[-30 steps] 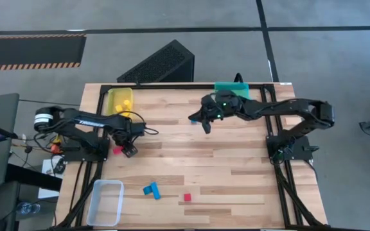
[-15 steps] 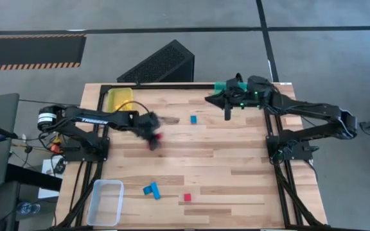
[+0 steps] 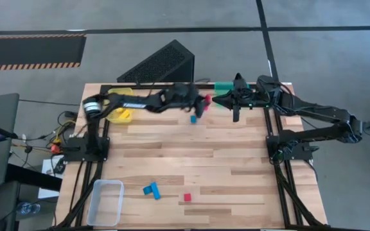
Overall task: Sort & place blocks by color
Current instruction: Put the top red block into the blue bin, then put the red block into the blue bin
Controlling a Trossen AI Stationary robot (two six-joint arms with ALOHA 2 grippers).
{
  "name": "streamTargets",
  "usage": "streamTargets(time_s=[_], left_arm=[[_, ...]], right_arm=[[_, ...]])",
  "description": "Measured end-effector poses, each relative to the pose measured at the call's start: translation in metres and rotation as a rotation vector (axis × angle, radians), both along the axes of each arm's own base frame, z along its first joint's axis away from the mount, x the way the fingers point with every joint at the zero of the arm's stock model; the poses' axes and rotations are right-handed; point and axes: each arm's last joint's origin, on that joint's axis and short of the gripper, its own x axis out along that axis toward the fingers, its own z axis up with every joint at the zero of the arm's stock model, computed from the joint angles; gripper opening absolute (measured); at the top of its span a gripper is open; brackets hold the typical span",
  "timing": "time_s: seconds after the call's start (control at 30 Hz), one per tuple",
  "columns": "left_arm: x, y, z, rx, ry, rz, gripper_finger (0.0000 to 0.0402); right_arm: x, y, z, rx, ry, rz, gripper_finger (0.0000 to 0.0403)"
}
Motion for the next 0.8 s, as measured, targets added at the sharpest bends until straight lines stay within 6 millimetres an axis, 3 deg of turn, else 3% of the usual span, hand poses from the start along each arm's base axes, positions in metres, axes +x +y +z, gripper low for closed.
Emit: streamTargets(time_s=[0.2,0.37,0.43,0.67,0.8], left_arm=[[0.055,0.038,-0.008,-0.019,-0.066,0.009,0.0102],[0.085,0.053,-0.018,-0.052,-0.081,0.003,0.0107],[0.092,0.056,-0.026,-0.08,-0.041,0.024,0.0117],[0.095,0.065,-0.024,0.0,0.021,0.208,0.0182],[0.094,0.07,-0.027,-0.012,0.019,0.187,0.0213]], right_arm=[[-0.008,0.004,0.0,-0.001,0.033,0.001,0.0005],[-0.02,0.009,-0.002,-0.01,0.1,-0.044,0.0005],[-0.025,0.012,-0.003,-0.017,0.128,-0.063,0.0005],[-0.042,0.026,-0.001,-0.044,0.174,-0.119,0.0005],[-0.047,0.031,0.002,-0.058,0.16,-0.139,0.0005]])
